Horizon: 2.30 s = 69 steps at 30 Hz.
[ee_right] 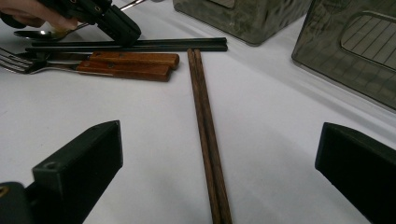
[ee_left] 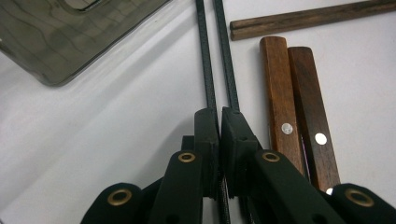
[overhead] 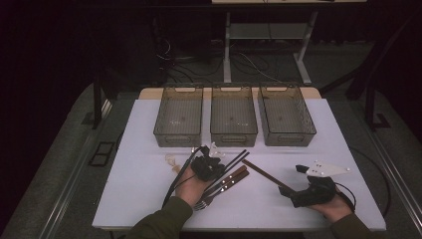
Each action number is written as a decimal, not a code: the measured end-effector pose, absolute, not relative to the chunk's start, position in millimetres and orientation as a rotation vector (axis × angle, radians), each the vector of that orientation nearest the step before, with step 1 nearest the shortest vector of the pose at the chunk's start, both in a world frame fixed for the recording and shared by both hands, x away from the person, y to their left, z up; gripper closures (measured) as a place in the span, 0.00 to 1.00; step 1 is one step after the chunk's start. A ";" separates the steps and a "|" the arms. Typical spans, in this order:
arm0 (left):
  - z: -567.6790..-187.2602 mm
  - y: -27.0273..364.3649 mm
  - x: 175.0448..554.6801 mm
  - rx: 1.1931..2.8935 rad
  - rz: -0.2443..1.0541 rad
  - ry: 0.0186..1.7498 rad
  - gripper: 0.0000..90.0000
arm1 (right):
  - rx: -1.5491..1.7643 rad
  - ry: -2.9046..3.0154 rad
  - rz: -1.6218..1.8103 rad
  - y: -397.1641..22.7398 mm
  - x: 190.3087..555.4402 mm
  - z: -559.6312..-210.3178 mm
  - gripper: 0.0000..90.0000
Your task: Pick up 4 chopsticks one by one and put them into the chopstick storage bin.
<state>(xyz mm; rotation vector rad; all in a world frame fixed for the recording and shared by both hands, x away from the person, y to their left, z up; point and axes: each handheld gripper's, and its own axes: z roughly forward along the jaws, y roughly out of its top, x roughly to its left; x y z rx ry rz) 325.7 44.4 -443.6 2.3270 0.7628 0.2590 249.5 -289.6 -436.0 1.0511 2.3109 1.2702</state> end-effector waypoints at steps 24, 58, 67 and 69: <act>-434.6 37.5 331.7 2.266 0.212 0.762 0.96 | 1.046 2.312 1.274 -289.4 249.5 -435.7 0.01; -383.1 55.6 334.4 2.113 0.167 0.668 0.96 | 1.070 2.315 1.293 -289.0 250.6 -437.6 0.01; -366.3 74.8 342.4 2.105 0.195 0.676 0.96 | 1.077 2.317 1.292 -288.8 250.7 -437.7 0.01; -362.0 81.1 346.5 2.096 0.201 0.688 0.96 | 1.077 2.315 1.293 -288.9 250.6 -437.6 0.01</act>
